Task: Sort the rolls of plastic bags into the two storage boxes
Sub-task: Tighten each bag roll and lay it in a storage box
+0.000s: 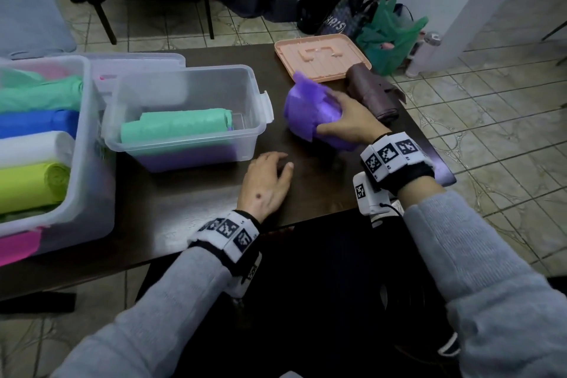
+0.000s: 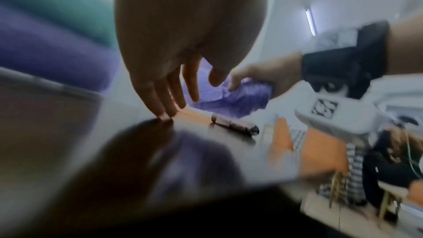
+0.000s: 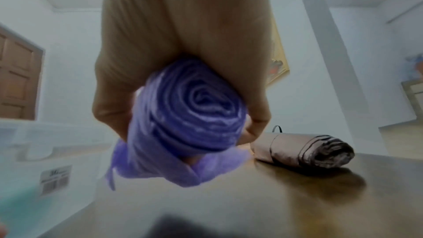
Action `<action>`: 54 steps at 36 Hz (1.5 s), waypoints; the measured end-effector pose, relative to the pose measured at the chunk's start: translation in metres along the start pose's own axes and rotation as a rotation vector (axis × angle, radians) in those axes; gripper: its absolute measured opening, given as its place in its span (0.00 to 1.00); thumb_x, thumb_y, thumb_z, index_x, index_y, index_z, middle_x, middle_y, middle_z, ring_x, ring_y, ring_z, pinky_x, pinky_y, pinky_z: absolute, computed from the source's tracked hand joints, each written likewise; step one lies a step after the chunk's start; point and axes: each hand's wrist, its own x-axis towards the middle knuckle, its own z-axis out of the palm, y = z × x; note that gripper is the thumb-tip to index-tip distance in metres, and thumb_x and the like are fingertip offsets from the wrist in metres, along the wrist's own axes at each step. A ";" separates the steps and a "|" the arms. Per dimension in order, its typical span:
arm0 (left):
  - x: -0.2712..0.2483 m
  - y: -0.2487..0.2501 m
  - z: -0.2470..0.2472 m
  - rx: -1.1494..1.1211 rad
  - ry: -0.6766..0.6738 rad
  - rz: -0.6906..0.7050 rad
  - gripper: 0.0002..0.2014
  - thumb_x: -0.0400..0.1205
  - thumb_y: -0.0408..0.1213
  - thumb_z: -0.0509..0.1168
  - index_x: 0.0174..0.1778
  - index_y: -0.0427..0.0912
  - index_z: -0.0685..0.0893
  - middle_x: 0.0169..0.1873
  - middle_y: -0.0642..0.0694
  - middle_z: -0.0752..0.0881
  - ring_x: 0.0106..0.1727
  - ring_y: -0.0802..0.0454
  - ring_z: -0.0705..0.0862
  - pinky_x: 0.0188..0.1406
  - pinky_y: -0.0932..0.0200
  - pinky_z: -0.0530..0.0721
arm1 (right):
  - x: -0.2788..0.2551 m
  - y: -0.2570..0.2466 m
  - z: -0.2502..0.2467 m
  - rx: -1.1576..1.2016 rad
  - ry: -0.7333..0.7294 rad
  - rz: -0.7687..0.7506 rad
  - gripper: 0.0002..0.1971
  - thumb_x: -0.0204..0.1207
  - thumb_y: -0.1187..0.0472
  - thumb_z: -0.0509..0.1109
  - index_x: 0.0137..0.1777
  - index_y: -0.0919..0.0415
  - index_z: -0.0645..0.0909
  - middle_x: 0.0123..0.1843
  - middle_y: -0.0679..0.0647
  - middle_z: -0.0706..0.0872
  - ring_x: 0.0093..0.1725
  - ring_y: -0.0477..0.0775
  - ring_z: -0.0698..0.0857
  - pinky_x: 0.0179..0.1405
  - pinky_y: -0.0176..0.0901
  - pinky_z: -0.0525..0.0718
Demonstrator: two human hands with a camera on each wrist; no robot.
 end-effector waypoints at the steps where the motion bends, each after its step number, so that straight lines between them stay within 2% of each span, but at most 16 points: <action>1: 0.005 0.004 -0.004 -0.098 -0.019 -0.060 0.15 0.85 0.44 0.58 0.62 0.41 0.82 0.59 0.41 0.84 0.63 0.44 0.80 0.66 0.54 0.73 | -0.002 0.000 -0.003 0.077 0.014 -0.021 0.48 0.63 0.57 0.79 0.82 0.57 0.58 0.77 0.54 0.70 0.72 0.52 0.73 0.70 0.37 0.68; 5: 0.024 0.027 -0.015 -0.644 -0.149 -0.382 0.24 0.87 0.52 0.49 0.61 0.38 0.80 0.52 0.41 0.85 0.48 0.44 0.85 0.52 0.48 0.83 | -0.009 0.003 -0.008 0.135 0.023 -0.099 0.53 0.61 0.64 0.79 0.83 0.54 0.52 0.67 0.51 0.75 0.62 0.49 0.78 0.62 0.37 0.74; 7: 0.031 0.040 -0.021 -0.875 -0.237 -0.529 0.31 0.87 0.56 0.45 0.71 0.34 0.73 0.58 0.37 0.83 0.49 0.43 0.85 0.43 0.55 0.83 | -0.015 0.003 -0.007 0.075 0.010 -0.135 0.57 0.54 0.57 0.78 0.82 0.45 0.49 0.62 0.47 0.77 0.63 0.52 0.80 0.69 0.54 0.75; 9: 0.035 0.051 -0.024 -1.028 -0.285 -0.583 0.34 0.85 0.60 0.43 0.76 0.36 0.67 0.64 0.34 0.80 0.54 0.40 0.84 0.44 0.55 0.83 | -0.018 0.004 -0.008 -0.032 0.009 -0.174 0.59 0.50 0.53 0.77 0.81 0.39 0.46 0.64 0.48 0.75 0.68 0.53 0.76 0.69 0.67 0.70; 12: 0.040 0.062 -0.026 -1.156 -0.249 -0.609 0.30 0.86 0.58 0.46 0.79 0.43 0.62 0.67 0.32 0.78 0.57 0.37 0.84 0.53 0.51 0.80 | -0.023 0.004 -0.005 -0.272 0.034 -0.186 0.57 0.56 0.58 0.79 0.82 0.42 0.49 0.72 0.54 0.67 0.71 0.58 0.72 0.66 0.58 0.68; 15: 0.041 0.067 -0.023 -1.134 -0.231 -0.655 0.22 0.88 0.48 0.51 0.76 0.42 0.65 0.65 0.34 0.78 0.47 0.41 0.84 0.55 0.50 0.79 | -0.027 0.006 0.002 -0.395 0.011 -0.168 0.48 0.59 0.58 0.78 0.79 0.49 0.58 0.72 0.53 0.70 0.69 0.57 0.75 0.61 0.53 0.65; 20: 0.035 0.057 -0.014 -1.009 -0.233 -0.717 0.23 0.85 0.38 0.57 0.76 0.36 0.64 0.64 0.35 0.78 0.49 0.41 0.83 0.46 0.52 0.82 | -0.028 0.015 0.013 -0.480 -0.098 -0.103 0.33 0.63 0.57 0.77 0.68 0.51 0.69 0.67 0.47 0.77 0.67 0.55 0.76 0.63 0.55 0.62; 24: 0.033 0.047 -0.010 -0.868 -0.243 -0.678 0.21 0.85 0.36 0.58 0.73 0.32 0.69 0.67 0.35 0.78 0.43 0.46 0.85 0.37 0.60 0.82 | -0.029 0.020 0.018 -0.428 -0.191 -0.042 0.35 0.63 0.46 0.79 0.69 0.51 0.69 0.69 0.47 0.76 0.68 0.53 0.74 0.60 0.54 0.62; 28: 0.034 0.042 -0.013 -0.771 -0.288 -0.676 0.21 0.86 0.38 0.56 0.73 0.32 0.70 0.65 0.34 0.80 0.51 0.41 0.84 0.46 0.55 0.81 | -0.034 0.017 0.022 -0.358 -0.219 -0.006 0.32 0.70 0.34 0.68 0.68 0.53 0.72 0.69 0.49 0.78 0.69 0.55 0.74 0.67 0.59 0.64; 35: 0.040 0.040 -0.017 -0.740 -0.274 -0.723 0.24 0.85 0.39 0.57 0.76 0.35 0.65 0.64 0.34 0.77 0.54 0.40 0.79 0.49 0.51 0.78 | -0.038 0.005 0.027 -0.458 -0.255 -0.033 0.27 0.65 0.51 0.77 0.64 0.53 0.75 0.57 0.53 0.73 0.65 0.57 0.73 0.64 0.57 0.68; 40: 0.046 0.046 -0.017 -0.695 -0.237 -0.738 0.24 0.85 0.45 0.56 0.73 0.34 0.70 0.40 0.40 0.79 0.30 0.48 0.76 0.28 0.59 0.75 | -0.046 0.003 0.019 -0.418 -0.283 -0.083 0.30 0.62 0.62 0.78 0.63 0.55 0.71 0.53 0.50 0.75 0.51 0.52 0.74 0.50 0.44 0.71; 43: 0.050 0.050 -0.022 -0.715 -0.328 -0.775 0.16 0.85 0.40 0.58 0.66 0.39 0.74 0.32 0.44 0.77 0.29 0.50 0.77 0.25 0.59 0.76 | -0.052 0.003 0.016 -0.389 -0.318 -0.094 0.28 0.61 0.67 0.77 0.61 0.55 0.71 0.50 0.50 0.74 0.49 0.54 0.74 0.44 0.41 0.70; 45: 0.052 0.055 -0.024 -0.713 -0.402 -0.809 0.04 0.84 0.35 0.59 0.52 0.42 0.76 0.32 0.46 0.77 0.30 0.52 0.77 0.26 0.59 0.76 | -0.054 0.003 0.016 -0.411 -0.338 -0.111 0.25 0.60 0.67 0.76 0.54 0.51 0.70 0.49 0.49 0.75 0.51 0.57 0.78 0.46 0.44 0.74; 48: 0.055 0.064 -0.024 -0.667 -0.416 -0.818 0.06 0.82 0.33 0.63 0.40 0.42 0.74 0.31 0.47 0.76 0.30 0.54 0.76 0.27 0.60 0.75 | -0.060 0.003 0.016 -0.432 -0.365 -0.118 0.23 0.59 0.67 0.76 0.50 0.49 0.72 0.48 0.48 0.77 0.53 0.57 0.80 0.48 0.44 0.75; 51: 0.060 0.068 -0.018 -0.604 -0.299 -0.710 0.06 0.79 0.31 0.67 0.48 0.39 0.76 0.30 0.46 0.75 0.28 0.53 0.75 0.28 0.60 0.76 | -0.065 0.005 0.016 -0.476 -0.371 -0.134 0.21 0.61 0.67 0.74 0.51 0.51 0.73 0.47 0.47 0.77 0.53 0.56 0.79 0.50 0.45 0.72; 54: 0.066 0.068 -0.012 -0.649 -0.177 -0.643 0.13 0.76 0.27 0.69 0.55 0.35 0.79 0.44 0.38 0.84 0.38 0.44 0.84 0.37 0.52 0.85 | -0.071 0.003 0.016 -0.499 -0.363 -0.136 0.22 0.62 0.68 0.73 0.56 0.55 0.75 0.48 0.48 0.78 0.52 0.56 0.78 0.50 0.43 0.69</action>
